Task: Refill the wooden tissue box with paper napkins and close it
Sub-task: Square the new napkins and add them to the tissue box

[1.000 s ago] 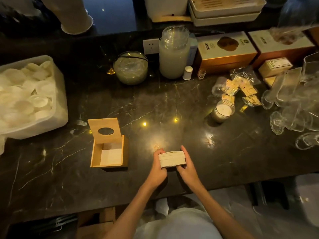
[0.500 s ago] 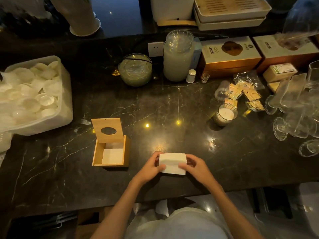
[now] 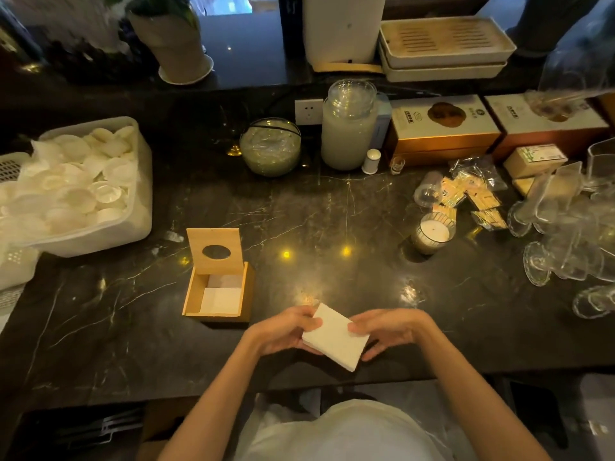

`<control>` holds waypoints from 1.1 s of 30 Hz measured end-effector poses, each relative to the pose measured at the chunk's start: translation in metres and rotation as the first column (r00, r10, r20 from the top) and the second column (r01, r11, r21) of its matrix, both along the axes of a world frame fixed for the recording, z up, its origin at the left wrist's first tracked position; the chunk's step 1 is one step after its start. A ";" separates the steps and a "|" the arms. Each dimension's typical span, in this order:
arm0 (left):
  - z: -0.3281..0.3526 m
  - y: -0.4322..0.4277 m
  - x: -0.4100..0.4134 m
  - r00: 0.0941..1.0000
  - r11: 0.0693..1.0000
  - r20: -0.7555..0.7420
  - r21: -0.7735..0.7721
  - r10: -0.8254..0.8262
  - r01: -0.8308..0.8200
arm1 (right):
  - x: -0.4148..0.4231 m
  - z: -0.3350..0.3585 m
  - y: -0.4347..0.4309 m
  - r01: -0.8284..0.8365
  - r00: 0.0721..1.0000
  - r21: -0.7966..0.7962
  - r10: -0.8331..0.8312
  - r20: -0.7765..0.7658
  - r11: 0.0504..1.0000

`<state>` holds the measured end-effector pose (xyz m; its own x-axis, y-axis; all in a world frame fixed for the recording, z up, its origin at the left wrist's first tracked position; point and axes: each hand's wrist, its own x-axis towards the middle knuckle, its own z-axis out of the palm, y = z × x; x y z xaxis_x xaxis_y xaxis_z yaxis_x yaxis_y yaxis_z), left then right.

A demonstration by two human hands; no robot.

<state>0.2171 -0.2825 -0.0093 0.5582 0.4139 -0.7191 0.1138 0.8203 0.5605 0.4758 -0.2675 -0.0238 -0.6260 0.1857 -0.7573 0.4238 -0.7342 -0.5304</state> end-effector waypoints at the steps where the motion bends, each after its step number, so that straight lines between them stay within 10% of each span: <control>1: 0.003 0.001 -0.004 1.000 1.000 -0.004 0.002 -0.021 0.021 | -0.009 0.003 0.003 -0.044 0.999 0.028 0.044 -0.002 0.999; 6: 0.018 0.009 -0.036 0.996 0.995 -0.089 0.096 -0.032 0.041 | -0.052 0.011 0.011 -0.026 1.000 0.107 0.026 0.000 0.994; 10: 0.033 0.014 -0.074 0.931 0.907 -0.339 0.421 0.136 0.021 | -0.077 0.011 0.001 0.303 0.948 -0.022 -0.304 -0.094 0.953; 14: 0.035 0.027 -0.146 0.593 0.659 -0.485 0.744 0.643 -0.106 | -0.101 -0.005 -0.024 0.686 0.659 -0.303 -0.741 -0.130 0.662; 16: 0.027 0.031 -0.186 0.508 0.686 -0.569 0.725 0.647 -0.062 | -0.116 -0.018 -0.035 0.781 0.503 -0.370 -0.858 -0.107 0.504; 21: 0.007 0.032 -0.219 0.874 0.913 -0.359 0.357 0.328 -0.196 | -0.149 -0.040 -0.056 0.902 0.168 -0.393 -0.984 -0.060 0.178; 25: -0.008 0.021 -0.223 0.932 0.934 -0.198 0.255 0.304 -0.250 | -0.165 -0.052 -0.067 0.909 0.021 -0.415 -0.997 -0.070 0.048; 30: -0.006 0.021 -0.226 0.923 0.928 -0.160 0.191 0.351 -0.320 | -0.175 -0.031 -0.056 0.893 0.129 -0.412 -0.980 -0.153 0.182; 33: -0.008 0.023 -0.233 0.917 0.928 -0.169 0.161 0.362 -0.337 | -0.194 0.027 -0.009 0.789 0.565 -0.109 -0.785 -0.254 0.604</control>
<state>-0.0156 -0.2591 -0.0170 0.2176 0.6514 -0.7268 -0.0511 0.7513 0.6580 0.2820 -0.2762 0.0031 -0.3886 0.7087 -0.5889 -0.4669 -0.7024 -0.5372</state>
